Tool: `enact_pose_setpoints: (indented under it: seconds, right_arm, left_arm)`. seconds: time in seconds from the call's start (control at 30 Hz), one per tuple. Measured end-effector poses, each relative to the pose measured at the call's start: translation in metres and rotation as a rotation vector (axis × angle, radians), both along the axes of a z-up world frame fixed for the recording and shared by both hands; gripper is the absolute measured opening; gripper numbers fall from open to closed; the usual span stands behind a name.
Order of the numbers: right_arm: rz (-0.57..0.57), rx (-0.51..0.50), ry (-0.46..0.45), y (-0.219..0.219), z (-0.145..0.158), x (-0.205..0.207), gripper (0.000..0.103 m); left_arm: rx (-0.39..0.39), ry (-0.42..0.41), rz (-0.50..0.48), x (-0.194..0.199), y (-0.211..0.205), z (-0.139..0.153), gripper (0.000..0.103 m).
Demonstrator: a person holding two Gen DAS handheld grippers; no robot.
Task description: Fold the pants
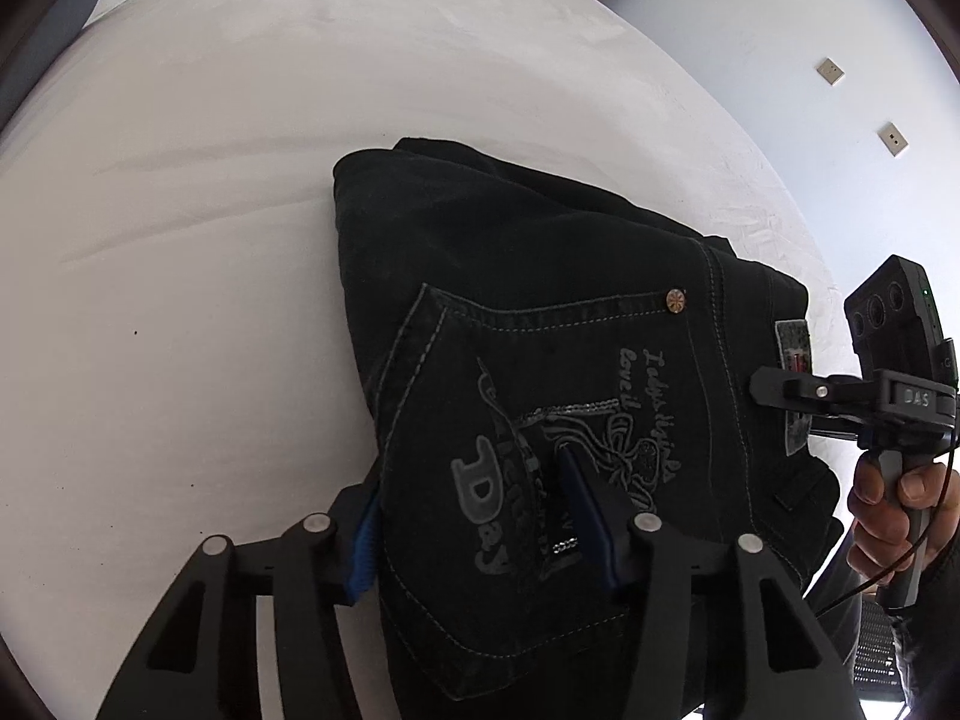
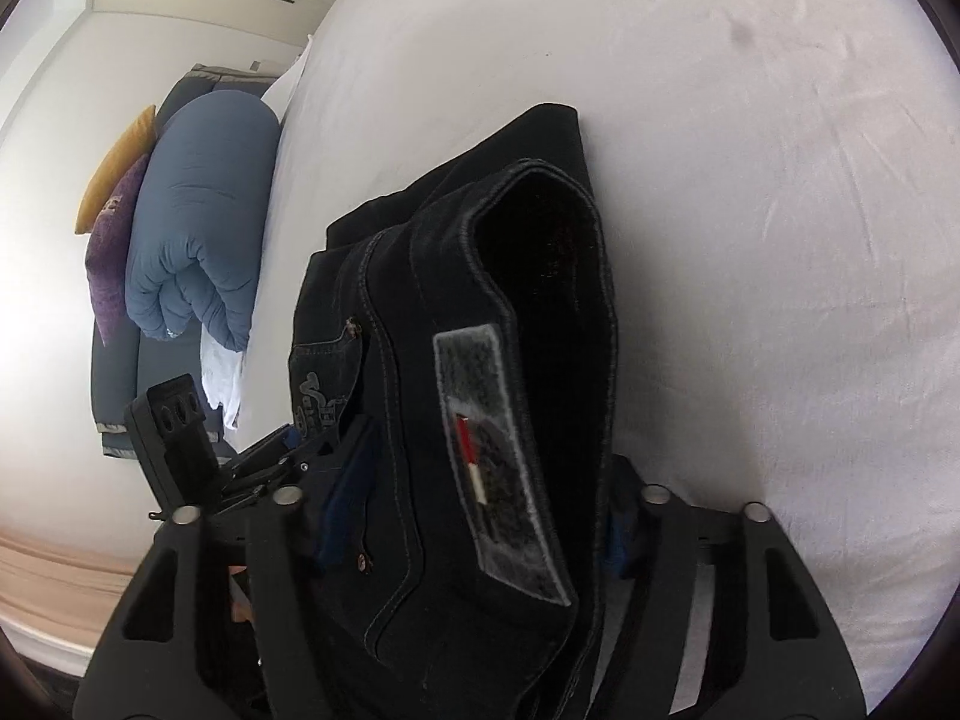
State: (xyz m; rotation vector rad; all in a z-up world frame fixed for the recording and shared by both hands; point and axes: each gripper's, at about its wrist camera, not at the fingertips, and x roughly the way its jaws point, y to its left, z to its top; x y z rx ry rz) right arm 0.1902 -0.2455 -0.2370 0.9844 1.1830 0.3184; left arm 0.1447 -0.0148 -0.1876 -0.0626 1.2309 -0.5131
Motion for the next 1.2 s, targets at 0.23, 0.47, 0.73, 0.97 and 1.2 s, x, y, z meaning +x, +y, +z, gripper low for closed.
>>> enact_pose_setpoints:
  seconds: [0.23, 0.47, 0.73, 0.97, 1.2]
  right_arm:
    - [-0.02, -0.065, -0.027, 0.001, 0.005, -0.007, 0.02]
    - [0.009, -0.158, -0.103, 0.001, 0.034, -0.016, 0.016]
    - [-0.01, -0.183, -0.185, -0.03, 0.076, -0.038, 0.015]
    - [-0.037, -0.224, -0.238, -0.087, 0.109, -0.049, 0.015]
    - [-0.071, -0.201, -0.211, -0.115, 0.113, -0.05, 0.015]
  left_arm:
    - [0.068, -0.046, -0.011, -0.013, -0.011, 0.015, 0.029]
    - [0.077, -0.091, -0.006, -0.026, -0.016, 0.037, 0.022]
    - [0.043, -0.148, -0.031, -0.036, -0.028, 0.073, 0.021]
    - [0.01, -0.207, -0.063, -0.024, -0.057, 0.105, 0.021]
    - [-0.002, -0.19, -0.067, 0.001, -0.085, 0.1, 0.021]
